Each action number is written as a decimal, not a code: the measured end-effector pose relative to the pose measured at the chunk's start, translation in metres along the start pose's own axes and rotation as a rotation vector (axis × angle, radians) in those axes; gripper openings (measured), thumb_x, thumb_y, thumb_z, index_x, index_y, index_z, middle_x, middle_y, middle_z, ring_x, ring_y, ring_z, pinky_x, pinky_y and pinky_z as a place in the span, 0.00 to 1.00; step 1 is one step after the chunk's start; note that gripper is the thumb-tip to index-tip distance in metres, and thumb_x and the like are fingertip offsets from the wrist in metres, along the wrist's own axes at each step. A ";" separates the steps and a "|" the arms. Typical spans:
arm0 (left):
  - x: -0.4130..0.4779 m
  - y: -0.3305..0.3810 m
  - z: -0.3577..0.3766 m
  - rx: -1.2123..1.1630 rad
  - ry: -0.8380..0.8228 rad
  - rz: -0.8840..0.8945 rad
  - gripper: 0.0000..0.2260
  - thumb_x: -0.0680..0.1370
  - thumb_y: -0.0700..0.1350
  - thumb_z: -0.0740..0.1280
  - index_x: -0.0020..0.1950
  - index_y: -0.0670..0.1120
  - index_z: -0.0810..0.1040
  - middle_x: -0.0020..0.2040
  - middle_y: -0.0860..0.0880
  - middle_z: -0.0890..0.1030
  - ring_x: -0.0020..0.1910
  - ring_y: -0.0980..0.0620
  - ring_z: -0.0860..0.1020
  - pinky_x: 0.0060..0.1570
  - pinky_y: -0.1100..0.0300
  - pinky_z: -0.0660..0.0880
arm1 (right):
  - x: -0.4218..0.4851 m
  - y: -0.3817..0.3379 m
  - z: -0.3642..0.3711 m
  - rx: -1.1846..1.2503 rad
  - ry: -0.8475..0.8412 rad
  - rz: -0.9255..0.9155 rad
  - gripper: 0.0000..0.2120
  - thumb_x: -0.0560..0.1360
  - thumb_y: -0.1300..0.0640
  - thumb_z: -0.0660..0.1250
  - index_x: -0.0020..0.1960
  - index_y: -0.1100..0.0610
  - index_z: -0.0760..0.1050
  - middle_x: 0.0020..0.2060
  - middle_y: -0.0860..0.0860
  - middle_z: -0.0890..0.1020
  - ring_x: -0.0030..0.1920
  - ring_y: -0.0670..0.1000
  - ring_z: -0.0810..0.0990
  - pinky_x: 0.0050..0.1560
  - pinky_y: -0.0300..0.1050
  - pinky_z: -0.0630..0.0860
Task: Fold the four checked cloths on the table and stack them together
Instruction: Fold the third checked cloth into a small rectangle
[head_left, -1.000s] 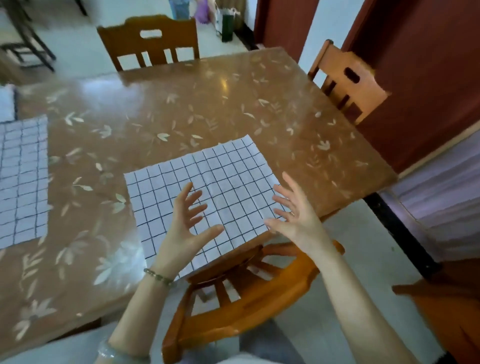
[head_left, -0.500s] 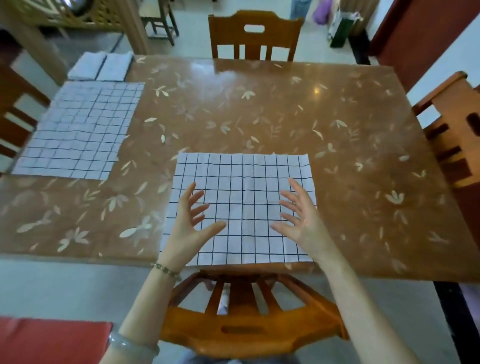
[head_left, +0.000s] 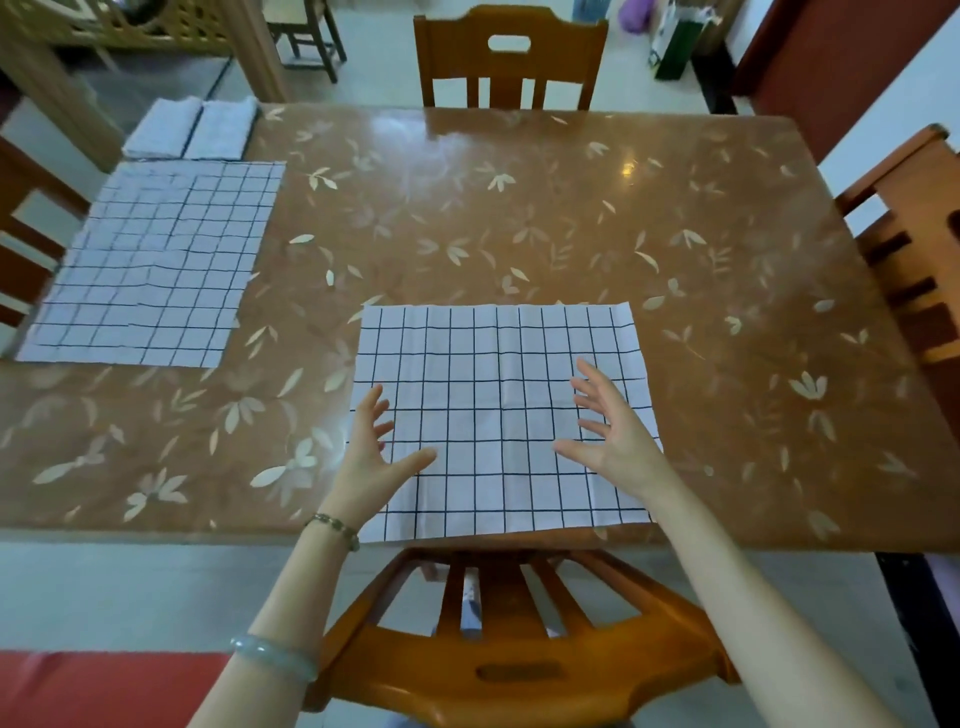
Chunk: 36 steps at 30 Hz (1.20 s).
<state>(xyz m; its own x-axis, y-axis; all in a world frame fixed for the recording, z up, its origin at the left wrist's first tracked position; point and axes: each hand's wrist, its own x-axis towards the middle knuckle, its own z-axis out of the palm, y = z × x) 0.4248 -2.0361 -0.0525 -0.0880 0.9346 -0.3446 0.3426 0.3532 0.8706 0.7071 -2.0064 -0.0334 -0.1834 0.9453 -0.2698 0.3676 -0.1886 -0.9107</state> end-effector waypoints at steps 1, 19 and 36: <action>0.007 -0.009 -0.003 0.044 0.007 -0.035 0.41 0.72 0.44 0.74 0.77 0.50 0.52 0.74 0.50 0.61 0.70 0.50 0.65 0.65 0.57 0.64 | 0.006 0.005 0.002 -0.091 -0.011 0.010 0.43 0.70 0.60 0.75 0.75 0.43 0.54 0.71 0.45 0.65 0.71 0.44 0.63 0.71 0.46 0.63; 0.067 -0.060 0.012 0.499 0.314 -0.561 0.32 0.72 0.48 0.72 0.67 0.35 0.62 0.67 0.35 0.64 0.60 0.35 0.71 0.54 0.46 0.71 | 0.055 0.116 0.013 -1.089 -0.365 0.153 0.56 0.65 0.27 0.65 0.76 0.44 0.32 0.69 0.52 0.25 0.73 0.57 0.27 0.72 0.62 0.34; 0.086 -0.113 -0.049 0.042 0.091 -0.408 0.37 0.60 0.54 0.74 0.68 0.58 0.68 0.63 0.48 0.77 0.63 0.48 0.75 0.63 0.44 0.72 | 0.110 0.088 0.059 -1.160 -0.483 -0.121 0.51 0.69 0.28 0.60 0.78 0.48 0.35 0.74 0.53 0.30 0.75 0.56 0.31 0.73 0.57 0.33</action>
<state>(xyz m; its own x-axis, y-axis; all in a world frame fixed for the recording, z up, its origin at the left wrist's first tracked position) 0.3326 -1.9931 -0.1634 -0.3061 0.7192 -0.6237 0.3002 0.6947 0.6537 0.6657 -1.9347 -0.1619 -0.4950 0.7008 -0.5136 0.8626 0.4672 -0.1940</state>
